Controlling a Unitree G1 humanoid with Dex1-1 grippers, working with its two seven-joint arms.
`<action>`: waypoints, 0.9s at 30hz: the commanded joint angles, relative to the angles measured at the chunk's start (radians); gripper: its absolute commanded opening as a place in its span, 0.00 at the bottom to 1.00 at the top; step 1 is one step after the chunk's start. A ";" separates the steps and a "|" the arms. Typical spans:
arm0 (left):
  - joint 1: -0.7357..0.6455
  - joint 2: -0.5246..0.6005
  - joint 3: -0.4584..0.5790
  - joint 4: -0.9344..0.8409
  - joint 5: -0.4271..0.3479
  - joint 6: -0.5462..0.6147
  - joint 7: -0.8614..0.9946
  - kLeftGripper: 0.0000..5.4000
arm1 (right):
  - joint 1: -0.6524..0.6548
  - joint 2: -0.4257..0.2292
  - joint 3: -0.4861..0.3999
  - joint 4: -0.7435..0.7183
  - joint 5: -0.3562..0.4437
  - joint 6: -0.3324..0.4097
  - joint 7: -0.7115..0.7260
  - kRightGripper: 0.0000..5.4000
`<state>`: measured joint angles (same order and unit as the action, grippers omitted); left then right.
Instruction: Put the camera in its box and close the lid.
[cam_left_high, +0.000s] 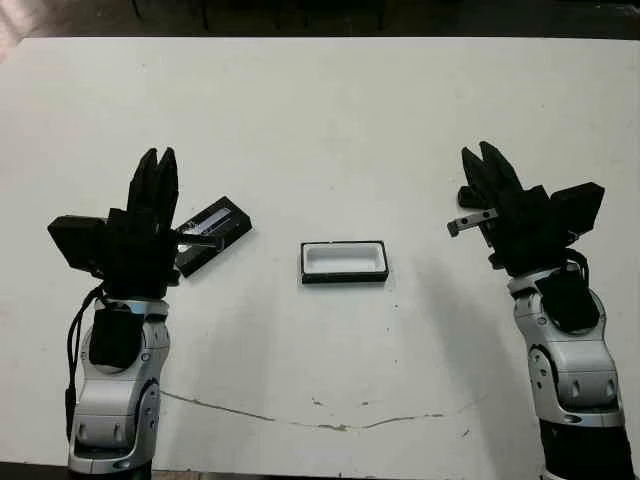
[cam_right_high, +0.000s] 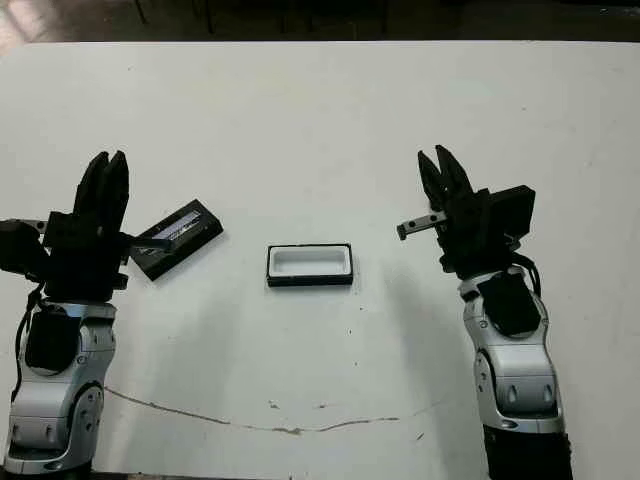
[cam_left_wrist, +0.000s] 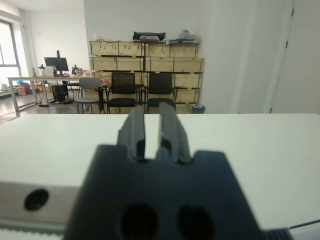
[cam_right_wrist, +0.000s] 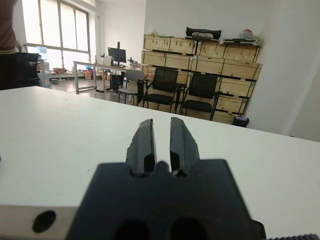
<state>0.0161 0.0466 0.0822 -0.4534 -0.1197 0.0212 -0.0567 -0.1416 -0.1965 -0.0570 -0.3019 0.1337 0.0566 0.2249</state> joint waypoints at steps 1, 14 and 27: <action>0.015 0.009 0.005 0.015 -0.003 0.005 -0.006 0.00 | 0.016 -0.003 0.002 0.011 -0.008 0.021 -0.005 0.00; -0.010 0.006 0.004 0.039 0.003 -0.002 -0.003 0.00 | -0.036 -0.066 -0.043 0.041 0.026 0.052 0.041 0.00; 0.001 0.025 0.016 0.021 0.017 -0.006 -0.007 0.00 | -0.319 -0.399 -0.160 0.403 -0.045 -0.054 0.187 0.00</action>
<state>0.0029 0.0543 0.0914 -0.4339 -0.1129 0.0101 -0.0598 -0.4328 -0.5527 -0.2267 0.0552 0.1206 0.0167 0.3946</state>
